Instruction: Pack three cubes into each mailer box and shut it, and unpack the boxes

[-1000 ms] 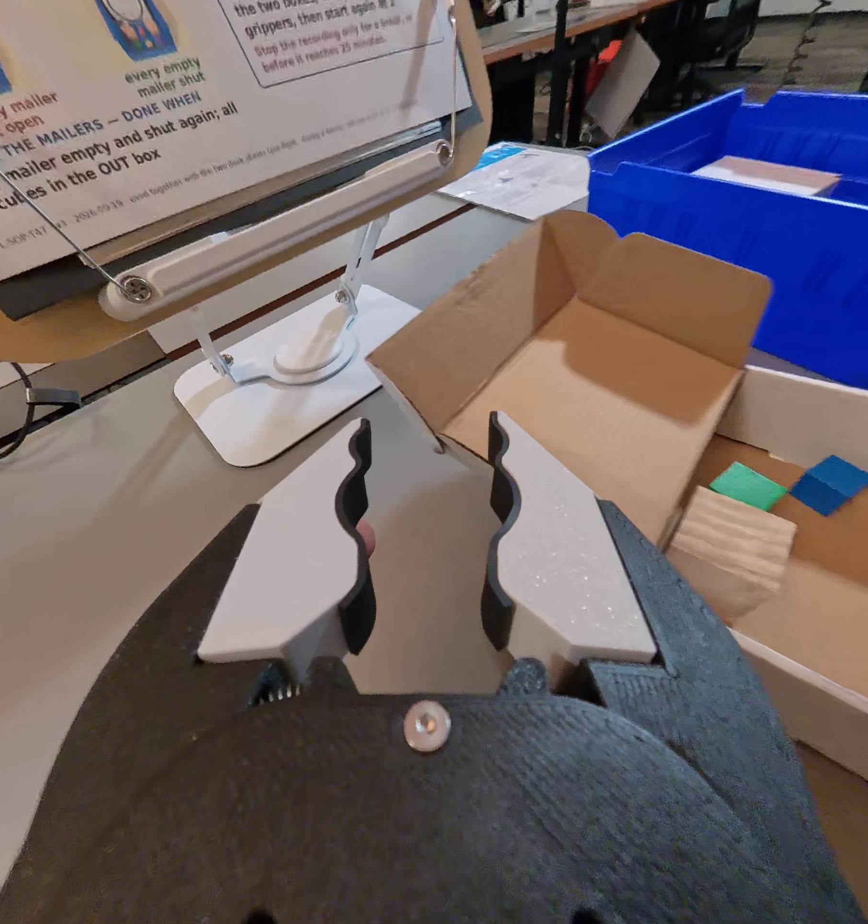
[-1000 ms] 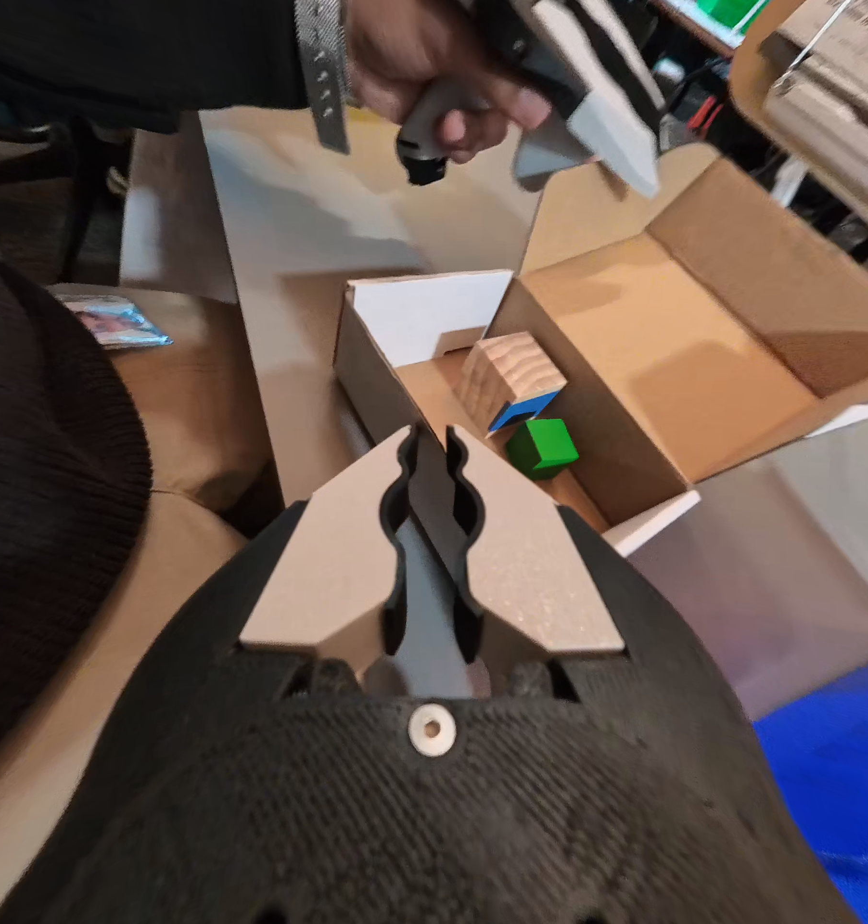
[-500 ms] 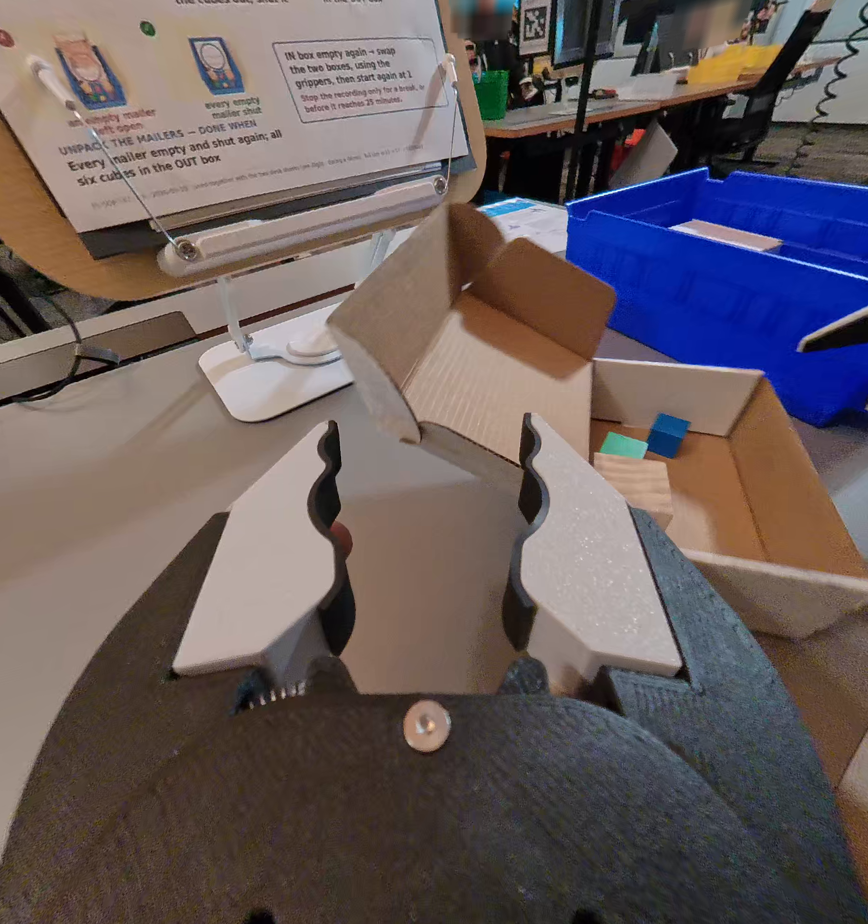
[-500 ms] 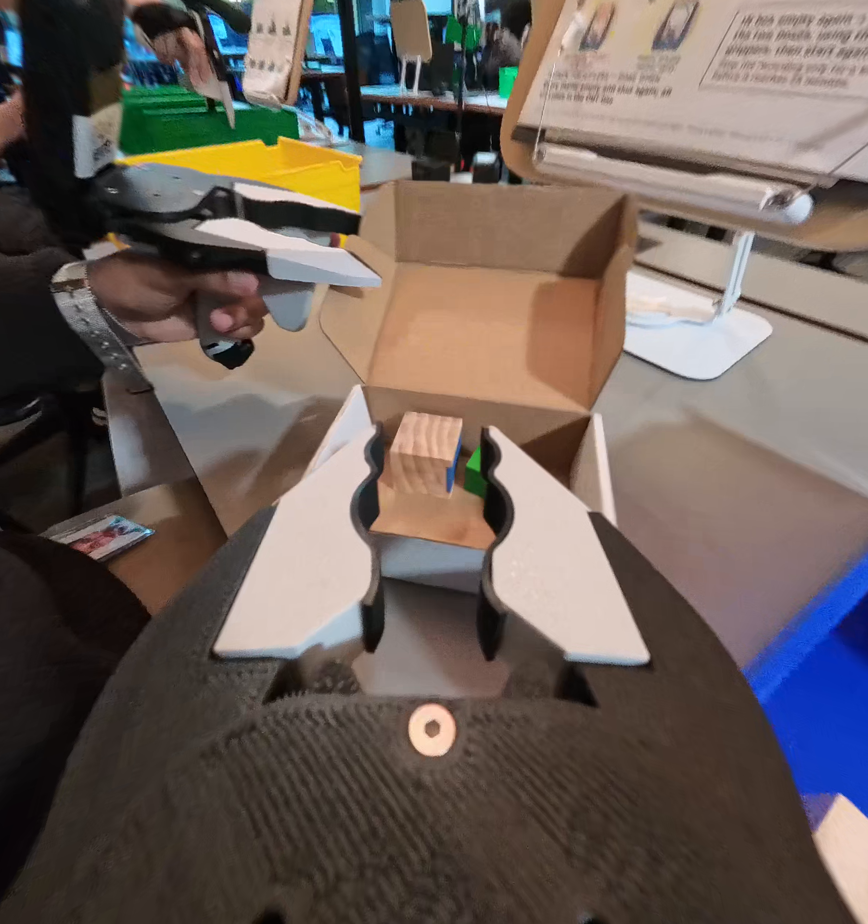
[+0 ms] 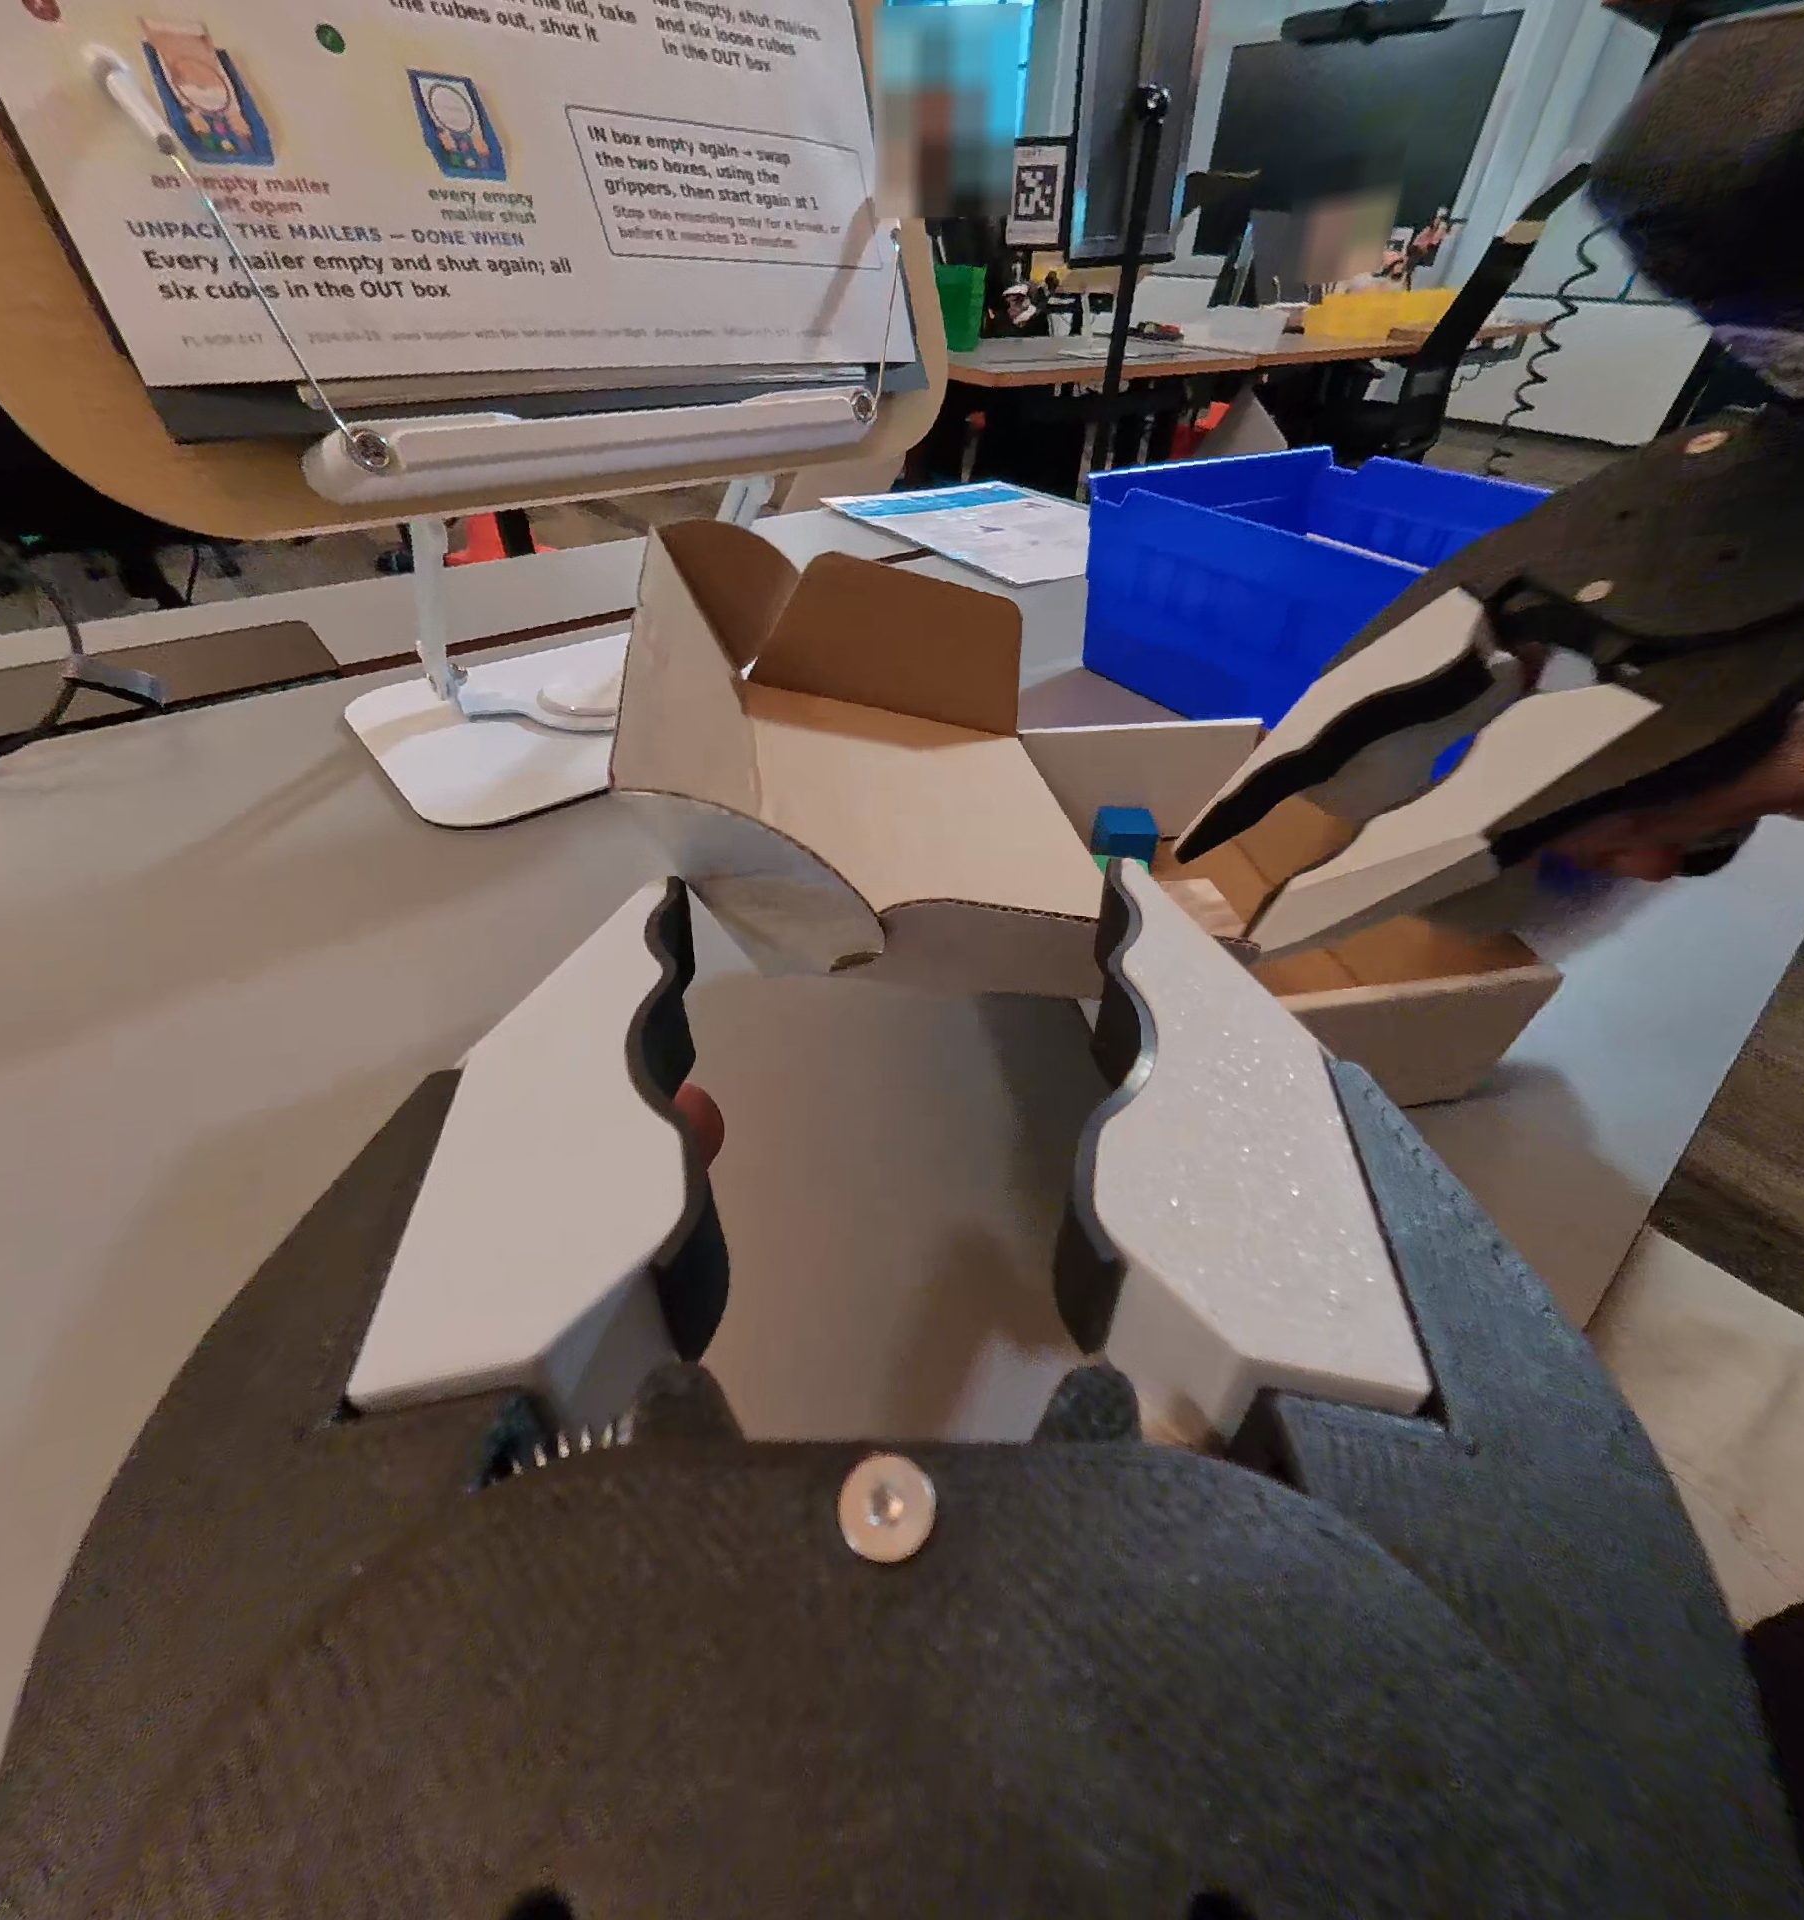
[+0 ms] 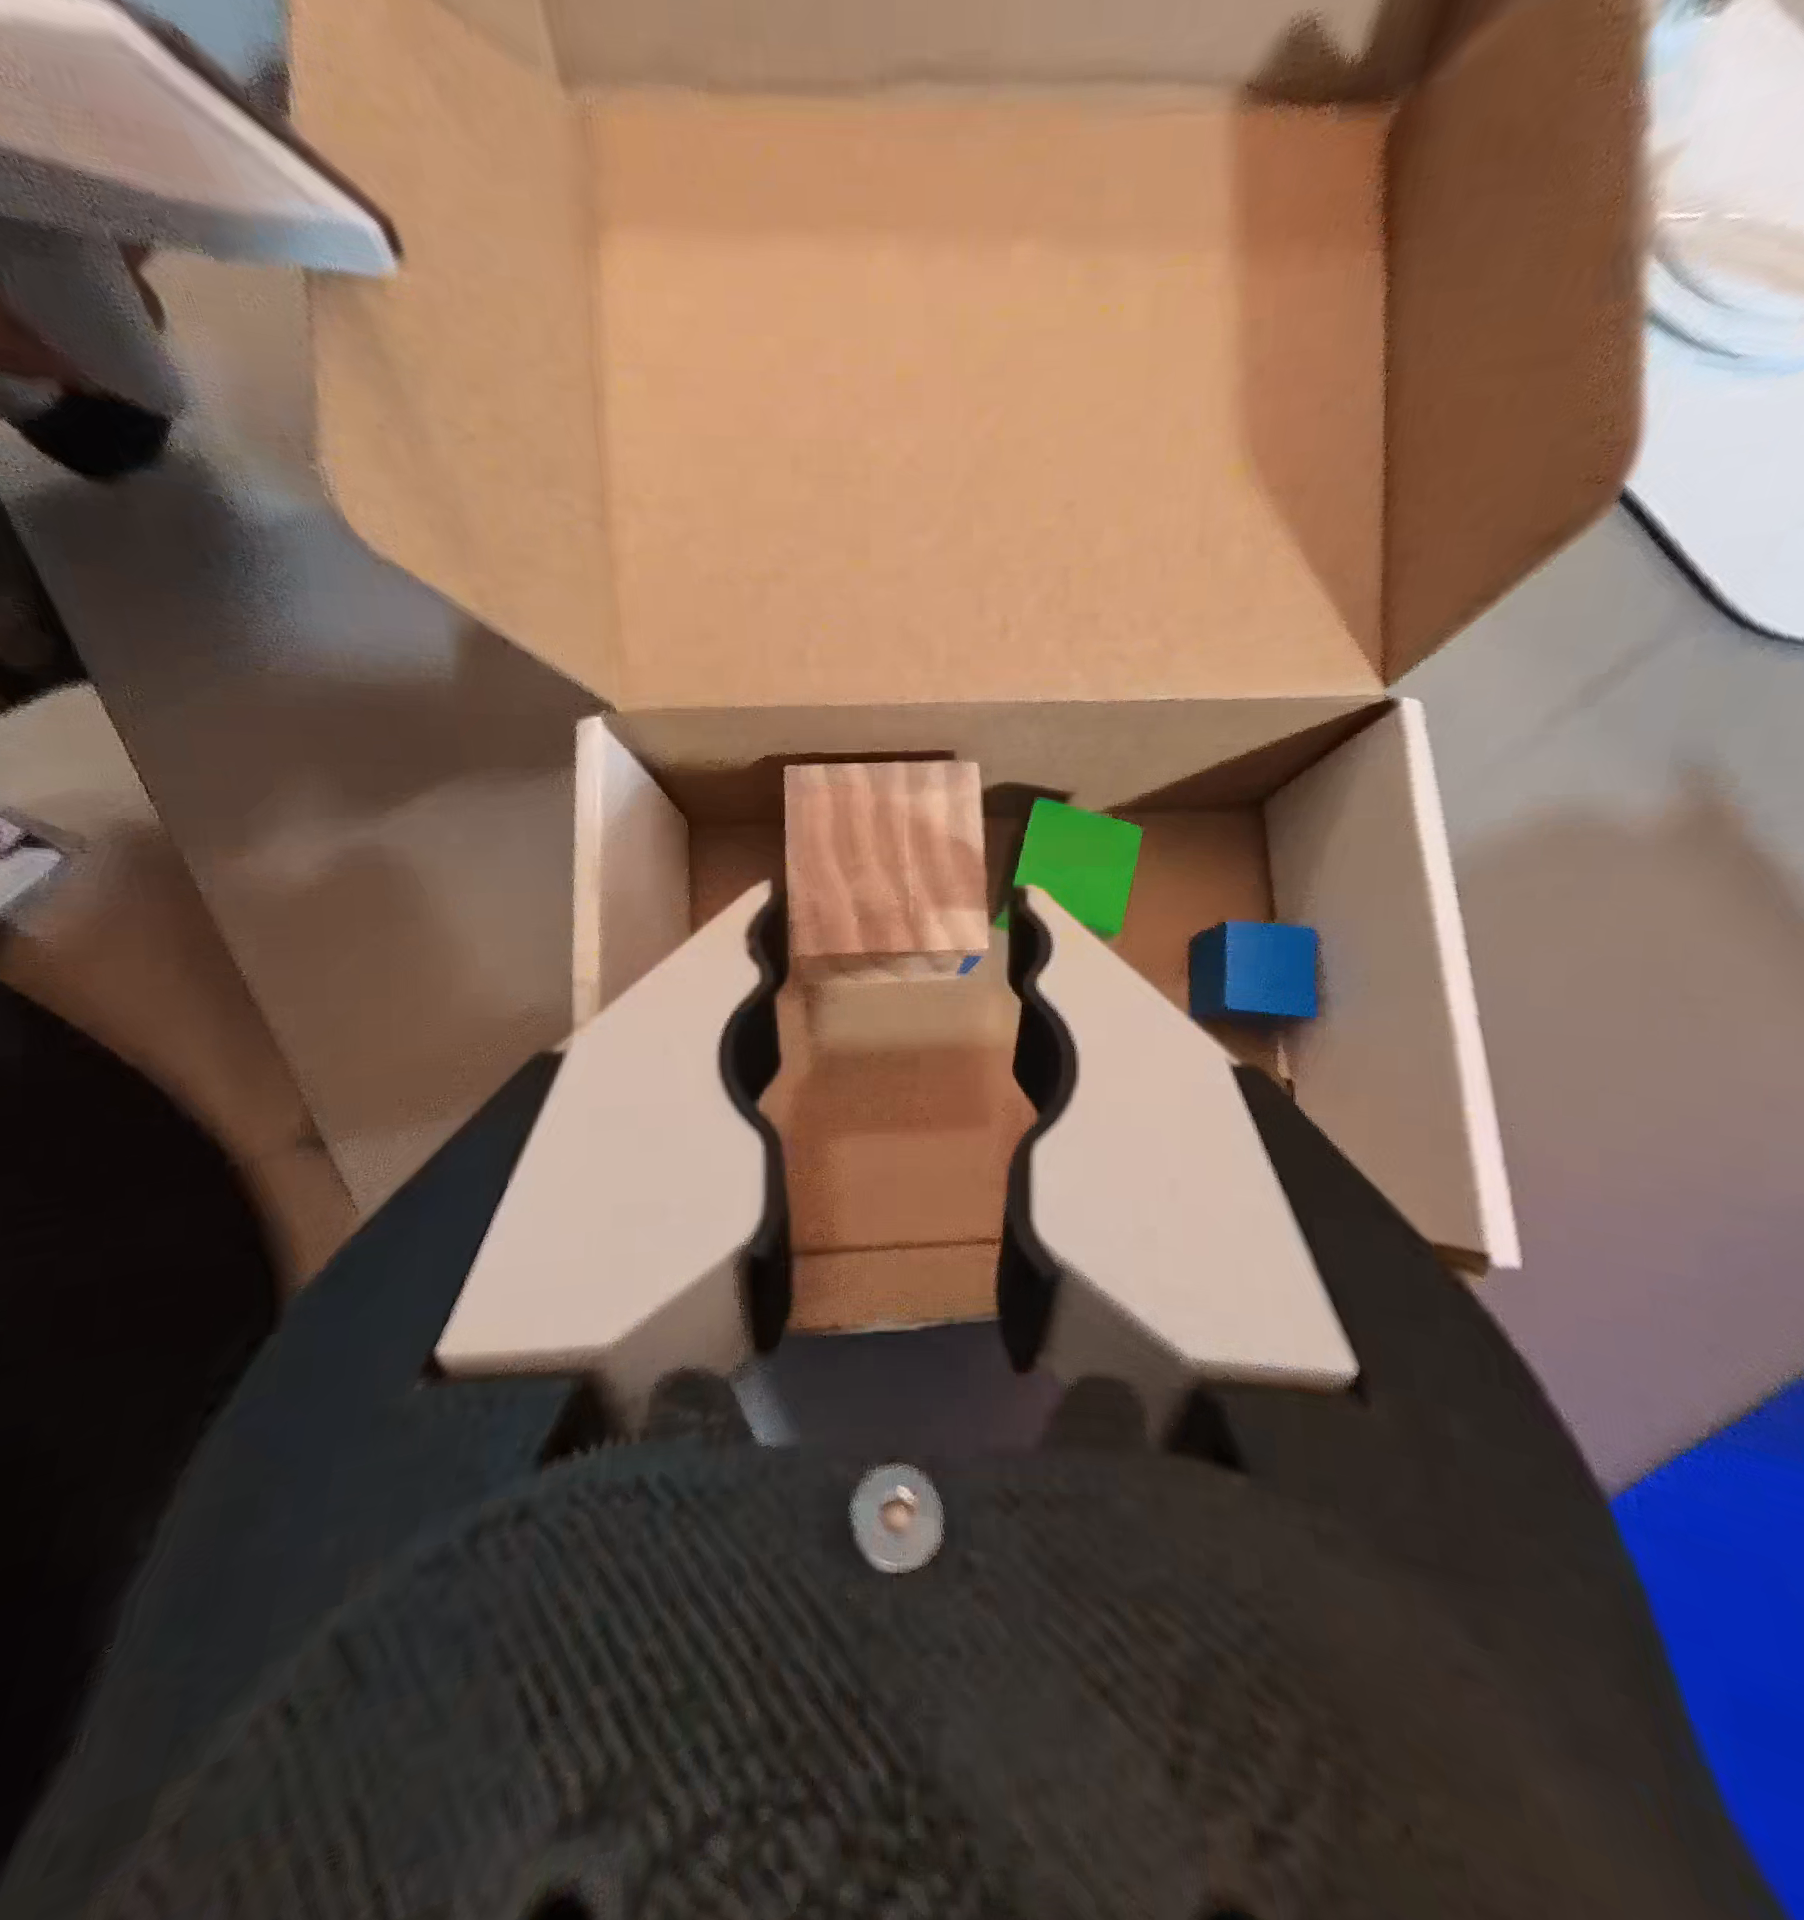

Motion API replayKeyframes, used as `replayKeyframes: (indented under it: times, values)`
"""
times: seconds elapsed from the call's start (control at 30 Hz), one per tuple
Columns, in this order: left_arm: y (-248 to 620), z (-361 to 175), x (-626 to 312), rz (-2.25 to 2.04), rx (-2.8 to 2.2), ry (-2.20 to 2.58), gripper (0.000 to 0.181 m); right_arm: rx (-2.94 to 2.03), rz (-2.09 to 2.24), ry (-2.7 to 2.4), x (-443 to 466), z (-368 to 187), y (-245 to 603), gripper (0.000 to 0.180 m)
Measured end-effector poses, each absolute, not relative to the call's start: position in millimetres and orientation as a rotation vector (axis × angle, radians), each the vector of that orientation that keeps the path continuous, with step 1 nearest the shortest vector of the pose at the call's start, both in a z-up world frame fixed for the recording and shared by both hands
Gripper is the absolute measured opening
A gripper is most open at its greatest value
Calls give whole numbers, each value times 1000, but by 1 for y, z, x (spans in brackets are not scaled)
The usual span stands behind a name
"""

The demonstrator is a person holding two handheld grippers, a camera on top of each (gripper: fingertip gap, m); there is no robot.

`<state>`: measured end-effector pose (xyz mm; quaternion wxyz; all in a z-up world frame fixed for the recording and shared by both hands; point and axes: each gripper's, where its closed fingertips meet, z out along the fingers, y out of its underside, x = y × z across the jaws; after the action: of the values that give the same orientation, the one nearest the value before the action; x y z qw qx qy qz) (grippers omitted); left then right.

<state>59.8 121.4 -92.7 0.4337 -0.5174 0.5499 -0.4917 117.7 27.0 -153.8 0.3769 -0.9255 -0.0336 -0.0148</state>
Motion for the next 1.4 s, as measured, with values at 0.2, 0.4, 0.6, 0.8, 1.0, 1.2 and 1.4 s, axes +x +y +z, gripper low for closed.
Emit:
replayKeyframes:
  times: [0.2, 0.4, 0.6, 0.8, 1.0, 1.2, 1.4]
  values:
    - [121, -91, 56, -1231, -1275, 1362, 77, -2450, 7, -150, 114, -163, 29, 40]
    - [128, -89, 63, -1241, -1281, 1330, 77, -2254, 53, -17, 125, -110, 23, 39]
    - [139, -88, 78, -1255, -1289, 1306, 75, -2105, -279, 223, 207, -36, -53, 39]
    - [154, -86, 104, -1285, -1312, 1270, 76, -2118, -379, 602, 284, -78, -146, 39]
    - [162, -81, 129, -1366, -1347, 1211, 77, -2191, -328, 724, 285, -131, -159, 39]
    - [160, -80, 137, -1390, -1330, 1213, 76, -2192, -425, 737, 290, -133, -166, 39]
    - [162, -81, 130, -1380, -1327, 1210, 77, -2140, -403, 785, 301, -134, -159, 40]
